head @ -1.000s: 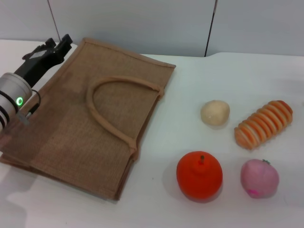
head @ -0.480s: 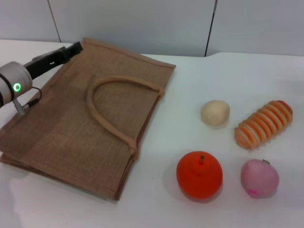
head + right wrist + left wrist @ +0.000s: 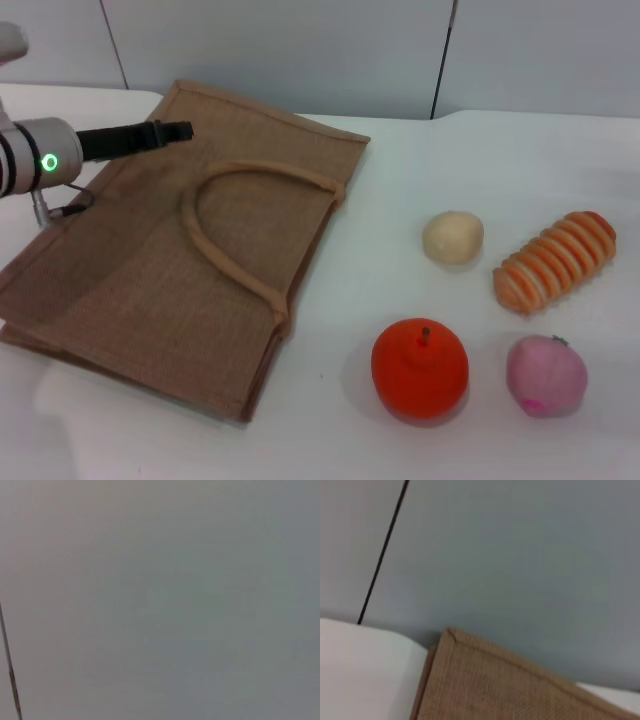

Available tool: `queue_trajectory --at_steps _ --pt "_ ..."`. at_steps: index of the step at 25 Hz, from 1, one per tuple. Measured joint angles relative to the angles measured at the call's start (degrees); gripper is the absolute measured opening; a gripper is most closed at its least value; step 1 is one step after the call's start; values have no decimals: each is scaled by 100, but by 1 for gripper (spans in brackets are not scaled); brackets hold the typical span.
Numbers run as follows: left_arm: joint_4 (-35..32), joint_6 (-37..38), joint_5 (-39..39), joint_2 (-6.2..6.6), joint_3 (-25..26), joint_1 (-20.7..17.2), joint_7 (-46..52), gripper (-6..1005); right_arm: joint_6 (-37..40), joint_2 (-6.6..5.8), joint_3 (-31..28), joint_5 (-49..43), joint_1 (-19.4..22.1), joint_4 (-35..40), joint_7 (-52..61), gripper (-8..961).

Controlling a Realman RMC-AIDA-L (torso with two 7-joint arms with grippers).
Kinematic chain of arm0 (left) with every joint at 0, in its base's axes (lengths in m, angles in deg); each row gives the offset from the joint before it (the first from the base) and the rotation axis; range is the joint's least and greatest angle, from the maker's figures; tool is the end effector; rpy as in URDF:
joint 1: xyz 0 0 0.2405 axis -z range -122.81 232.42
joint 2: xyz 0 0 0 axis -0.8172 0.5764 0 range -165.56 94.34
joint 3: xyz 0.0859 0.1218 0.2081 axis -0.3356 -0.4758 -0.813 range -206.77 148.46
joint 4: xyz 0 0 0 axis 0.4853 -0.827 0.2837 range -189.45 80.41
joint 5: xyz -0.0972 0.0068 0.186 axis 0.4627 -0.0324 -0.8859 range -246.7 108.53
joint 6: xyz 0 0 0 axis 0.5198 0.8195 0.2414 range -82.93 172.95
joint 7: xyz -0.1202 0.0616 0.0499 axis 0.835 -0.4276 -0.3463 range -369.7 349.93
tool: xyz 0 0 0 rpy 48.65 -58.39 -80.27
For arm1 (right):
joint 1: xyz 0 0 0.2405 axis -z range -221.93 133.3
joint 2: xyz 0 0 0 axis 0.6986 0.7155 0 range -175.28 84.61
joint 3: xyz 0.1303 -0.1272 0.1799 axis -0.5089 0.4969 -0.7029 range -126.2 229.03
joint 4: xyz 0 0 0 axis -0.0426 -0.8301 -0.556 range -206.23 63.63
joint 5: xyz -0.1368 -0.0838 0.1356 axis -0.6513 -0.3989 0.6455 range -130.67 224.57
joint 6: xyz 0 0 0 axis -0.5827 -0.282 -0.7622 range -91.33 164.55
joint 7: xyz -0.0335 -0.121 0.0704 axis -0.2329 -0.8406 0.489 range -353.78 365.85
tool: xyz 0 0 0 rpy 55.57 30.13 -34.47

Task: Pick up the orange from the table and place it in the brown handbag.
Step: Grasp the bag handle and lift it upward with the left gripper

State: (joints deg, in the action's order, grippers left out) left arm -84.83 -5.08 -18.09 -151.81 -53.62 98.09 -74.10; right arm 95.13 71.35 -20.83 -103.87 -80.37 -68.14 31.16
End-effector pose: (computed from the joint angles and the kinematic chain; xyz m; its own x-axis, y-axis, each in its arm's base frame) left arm -0.2964 0.4392 0.0405 0.3573 0.6266 0.6926 0.9314 -0.1846 -0.3136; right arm 0.3436 0.3802 0.0210 0.6152 -0.0713 -0.7851 -0.7883 -0.0608 -0.6122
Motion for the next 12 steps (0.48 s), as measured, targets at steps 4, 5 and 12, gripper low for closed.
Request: queue_trajectory --at_steps 4,5,12 --pt "-235 -42 -494 -3 -318 62 627 557 -2 -4 0 0 2 0 0 698" --pt "-330 -68 -597 -2 -486 63 843 557 -4 -5 0 0 2 0 0 698" --pt "-860 -467 -837 11 -1225 -16 1514 555 -16 -15 -28 0 7 2 1 698"
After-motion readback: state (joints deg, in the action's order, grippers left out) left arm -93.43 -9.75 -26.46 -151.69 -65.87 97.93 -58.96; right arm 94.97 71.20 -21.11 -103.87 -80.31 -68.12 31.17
